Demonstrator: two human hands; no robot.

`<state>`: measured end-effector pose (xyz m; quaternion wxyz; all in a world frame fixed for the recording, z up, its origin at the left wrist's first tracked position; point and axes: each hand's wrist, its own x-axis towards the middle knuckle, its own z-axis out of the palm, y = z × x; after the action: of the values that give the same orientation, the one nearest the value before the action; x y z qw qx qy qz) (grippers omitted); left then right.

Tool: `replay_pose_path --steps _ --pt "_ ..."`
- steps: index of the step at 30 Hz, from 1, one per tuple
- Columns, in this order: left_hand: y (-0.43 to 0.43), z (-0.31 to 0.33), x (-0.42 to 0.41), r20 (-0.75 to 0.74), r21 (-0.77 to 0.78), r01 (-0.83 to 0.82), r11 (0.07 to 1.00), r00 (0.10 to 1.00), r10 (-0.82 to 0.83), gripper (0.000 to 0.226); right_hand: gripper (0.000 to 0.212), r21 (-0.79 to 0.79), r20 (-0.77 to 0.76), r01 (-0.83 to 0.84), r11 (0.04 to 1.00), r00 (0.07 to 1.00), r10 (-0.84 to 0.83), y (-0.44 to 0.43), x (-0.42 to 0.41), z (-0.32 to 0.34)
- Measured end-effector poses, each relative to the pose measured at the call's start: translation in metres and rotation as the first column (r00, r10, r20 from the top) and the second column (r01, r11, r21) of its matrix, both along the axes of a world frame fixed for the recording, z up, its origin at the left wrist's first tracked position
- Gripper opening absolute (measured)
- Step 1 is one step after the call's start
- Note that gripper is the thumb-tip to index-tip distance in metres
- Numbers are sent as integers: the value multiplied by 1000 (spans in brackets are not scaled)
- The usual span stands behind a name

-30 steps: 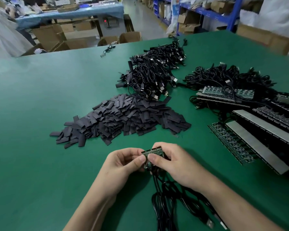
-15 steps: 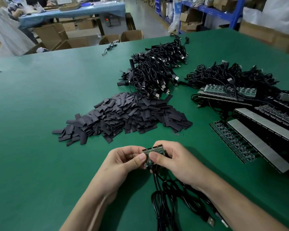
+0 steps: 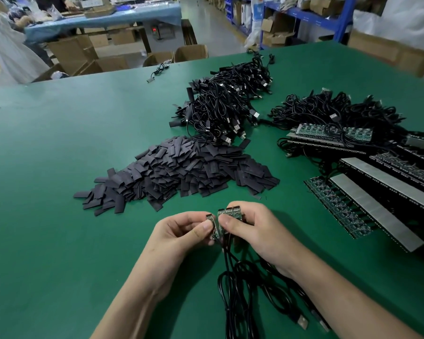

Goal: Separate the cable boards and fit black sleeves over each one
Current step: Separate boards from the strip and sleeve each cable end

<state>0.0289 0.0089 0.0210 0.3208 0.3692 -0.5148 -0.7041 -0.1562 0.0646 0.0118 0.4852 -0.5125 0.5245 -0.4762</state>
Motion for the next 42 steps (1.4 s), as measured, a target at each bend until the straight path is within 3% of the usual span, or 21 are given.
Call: replay_pose_path --steps 2,5,7,9,11,14,17,19,21,22,23,25,27,31,33,36,42 --pt "-1 1 2 14 -76 -47 996 999 48 22 28 -17 -126 110 994 986 -111 0 -2 -3" --pt "0 3 3 -8 -228 -83 970 997 83 16 26 -137 -370 226 964 892 -262 4 -6 -2" --pt "2 4 1 -1 -363 -91 927 995 97 16 34 -278 -440 177 944 851 -289 6 -8 3" --pt "5 2 -4 26 -510 -99 854 991 130 14 33 -362 -457 36 931 864 -211 9 -7 8" --pt "7 0 -6 28 -553 -122 824 986 165 11 21 -312 -407 -29 950 907 -106 12 -4 10" --pt "8 2 -6 3 -478 -123 870 990 142 14 13 -190 -267 -55 980 964 3 14 -2 14" --pt "-1 4 -3 47 -518 -182 836 970 240 13 12 -162 202 -82 983 973 114 17 -10 24" --pt "-15 5 1 163 -560 -202 804 924 346 15 13 -180 558 -150 972 798 226 20 -20 31" --pt "-32 8 4 308 -610 -135 781 868 390 16 17 -289 795 -248 925 476 376 21 -29 37" --pt "-42 11 5 376 -663 -78 744 825 421 17 16 -342 853 -276 898 310 420 20 -33 40" --pt "-52 13 5 426 -728 -19 685 770 474 18 15 -367 880 -289 884 200 431 19 -35 44" --pt "-74 16 2 464 -821 72 566 662 588 21 15 -360 900 -316 878 131 416 19 -40 46" --pt "-93 17 -3 489 -845 133 519 584 648 23 17 -302 907 -363 882 175 383 20 -44 44" --pt "-118 14 -7 571 -821 309 481 490 659 25 21 -5 806 -316 949 560 191 18 -45 37" --pt "-126 15 -5 617 -787 384 483 466 634 25 23 98 723 -241 966 684 97 16 -40 32" --pt "-133 18 -1 650 -759 439 481 465 601 24 24 171 664 -177 969 748 20 14 -34 28" --pt "-138 23 2 667 -745 439 503 474 575 10 28 113 647 -189 976 759 72 13 -34 24"
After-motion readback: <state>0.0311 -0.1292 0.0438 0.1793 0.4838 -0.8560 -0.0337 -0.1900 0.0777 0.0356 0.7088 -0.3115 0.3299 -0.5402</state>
